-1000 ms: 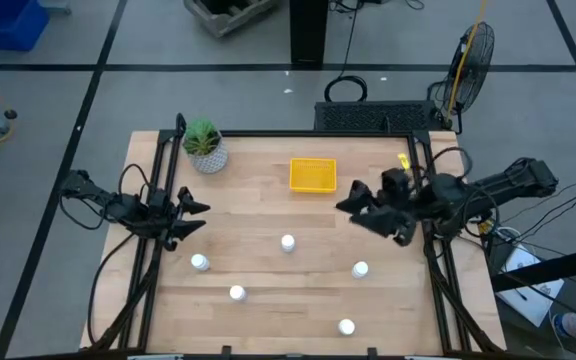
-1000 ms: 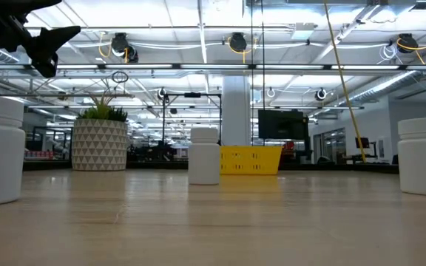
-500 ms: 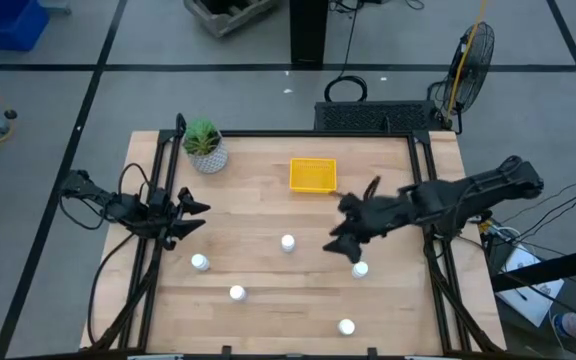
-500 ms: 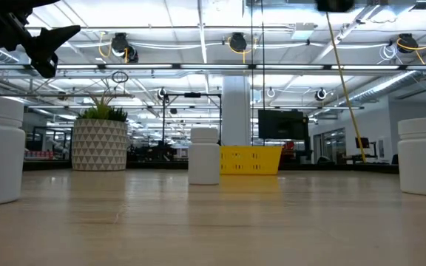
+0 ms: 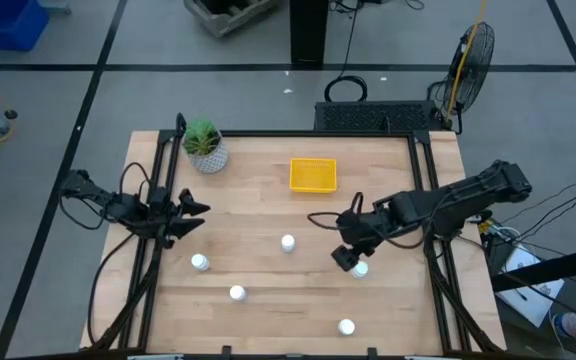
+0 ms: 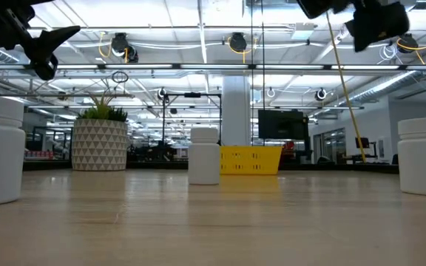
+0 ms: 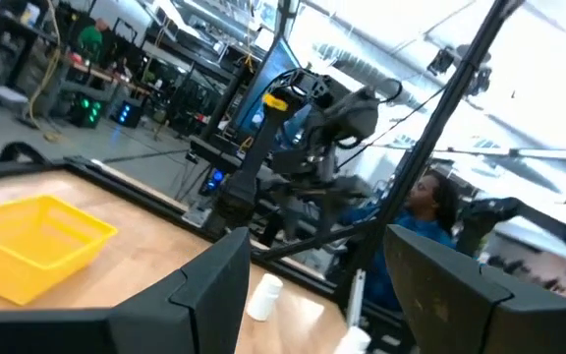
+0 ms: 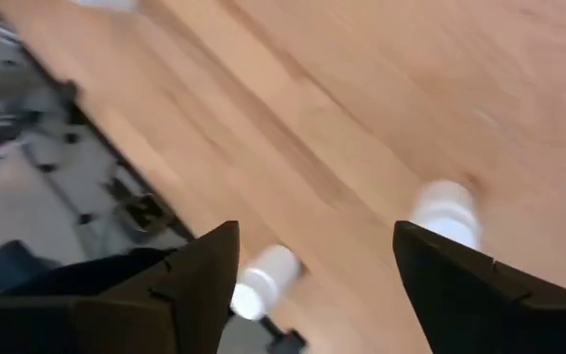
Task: Pick and place pill bottles into a basket
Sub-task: Put the white pill bottle into the yellow bin
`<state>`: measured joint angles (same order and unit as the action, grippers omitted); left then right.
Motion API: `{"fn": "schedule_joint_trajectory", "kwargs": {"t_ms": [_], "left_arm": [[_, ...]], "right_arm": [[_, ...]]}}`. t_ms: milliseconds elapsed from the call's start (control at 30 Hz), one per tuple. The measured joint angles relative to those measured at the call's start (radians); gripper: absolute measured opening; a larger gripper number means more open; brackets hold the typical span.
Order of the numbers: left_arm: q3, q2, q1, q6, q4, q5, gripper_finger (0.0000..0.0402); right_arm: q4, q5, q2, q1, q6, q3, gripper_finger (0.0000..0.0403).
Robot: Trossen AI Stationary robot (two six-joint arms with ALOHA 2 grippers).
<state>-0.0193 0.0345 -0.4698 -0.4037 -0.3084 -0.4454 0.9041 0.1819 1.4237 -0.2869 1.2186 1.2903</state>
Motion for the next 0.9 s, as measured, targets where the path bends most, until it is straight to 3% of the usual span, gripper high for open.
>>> {"fn": "schedule_joint_trajectory", "kwargs": {"t_ms": [233, 467, 700, 900], "left_arm": [[0.000, 0.000, 0.000, 0.012, 0.004, 0.000, 0.0241], [0.000, 0.000, 0.000, 0.014, 0.005, 0.000, 0.0241], [0.000, 0.000, 0.000, 0.021, 0.010, 0.001, 0.0241], [0.000, 0.000, 0.000, 0.144, 0.038, 0.023, 0.0241]], "right_arm": [[0.147, -0.002, 0.014, -0.001, 0.001, -0.023, 0.0278], [0.088, 0.002, 0.014, -0.021, 0.044, -0.119, 0.0307], [-0.015, 0.006, 0.014, -0.060, 0.108, -0.224, 0.0309], [-0.144, 0.006, 0.014, -0.079, 0.157, -0.292, 0.0310]]}}
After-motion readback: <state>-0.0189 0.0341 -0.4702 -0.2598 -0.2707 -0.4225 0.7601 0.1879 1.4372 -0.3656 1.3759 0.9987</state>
